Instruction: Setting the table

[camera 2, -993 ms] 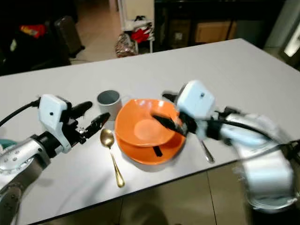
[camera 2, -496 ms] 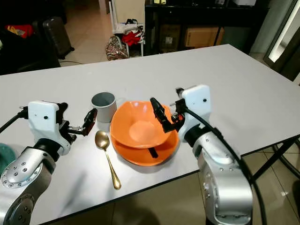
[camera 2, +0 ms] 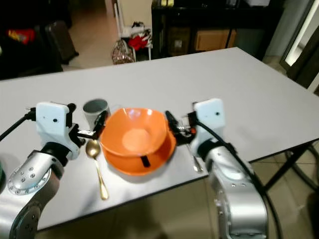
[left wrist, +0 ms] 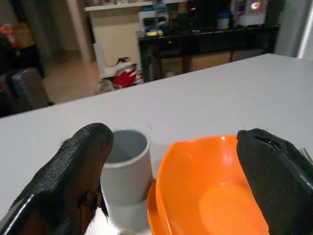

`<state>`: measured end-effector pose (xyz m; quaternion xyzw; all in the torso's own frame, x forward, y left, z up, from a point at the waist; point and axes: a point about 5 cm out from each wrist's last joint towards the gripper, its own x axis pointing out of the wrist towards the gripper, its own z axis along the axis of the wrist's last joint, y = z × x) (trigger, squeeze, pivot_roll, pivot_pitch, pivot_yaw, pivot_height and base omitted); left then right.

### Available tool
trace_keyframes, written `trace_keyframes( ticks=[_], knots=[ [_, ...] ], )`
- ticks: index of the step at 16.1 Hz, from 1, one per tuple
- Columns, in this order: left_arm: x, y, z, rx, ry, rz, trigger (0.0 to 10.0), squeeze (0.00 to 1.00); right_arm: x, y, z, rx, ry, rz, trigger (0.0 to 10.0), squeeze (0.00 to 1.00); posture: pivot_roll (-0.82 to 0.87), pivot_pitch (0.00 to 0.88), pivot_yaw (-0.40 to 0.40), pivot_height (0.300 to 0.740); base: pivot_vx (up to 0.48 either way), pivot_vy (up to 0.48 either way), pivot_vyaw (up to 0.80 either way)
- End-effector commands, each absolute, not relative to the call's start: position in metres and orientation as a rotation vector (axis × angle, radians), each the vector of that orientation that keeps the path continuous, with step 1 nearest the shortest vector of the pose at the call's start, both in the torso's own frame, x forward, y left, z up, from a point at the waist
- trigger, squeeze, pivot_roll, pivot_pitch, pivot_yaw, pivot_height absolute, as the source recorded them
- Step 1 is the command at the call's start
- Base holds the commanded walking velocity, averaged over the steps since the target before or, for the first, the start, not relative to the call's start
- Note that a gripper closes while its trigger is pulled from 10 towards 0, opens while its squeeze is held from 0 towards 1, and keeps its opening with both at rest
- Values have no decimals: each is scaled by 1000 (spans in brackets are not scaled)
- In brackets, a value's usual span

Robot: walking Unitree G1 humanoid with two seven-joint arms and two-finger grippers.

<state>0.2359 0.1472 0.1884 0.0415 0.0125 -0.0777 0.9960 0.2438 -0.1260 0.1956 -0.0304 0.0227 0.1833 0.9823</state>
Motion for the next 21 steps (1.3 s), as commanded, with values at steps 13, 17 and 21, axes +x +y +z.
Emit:
trace_keyframes(
  ticks=[13, 17, 21],
  knots=[
    [238, 143, 184, 81, 44, -172, 10000, 1000, 245, -133, 199, -28, 64, 341, 10000, 0, -100, 44, 45, 740, 0, -344, 0],
    [240, 138, 185, 31, 37, -195, 10000, 757, 245, -135, 198, -27, 75, 312, 10000, 0, -109, 44, 54, 740, 0, -84, 0],
    [242, 137, 186, 28, 26, -197, 10000, 0, 248, -139, 199, -22, 71, 279, 10000, 0, -108, 47, 48, 740, 0, 0, -786]
  ],
)
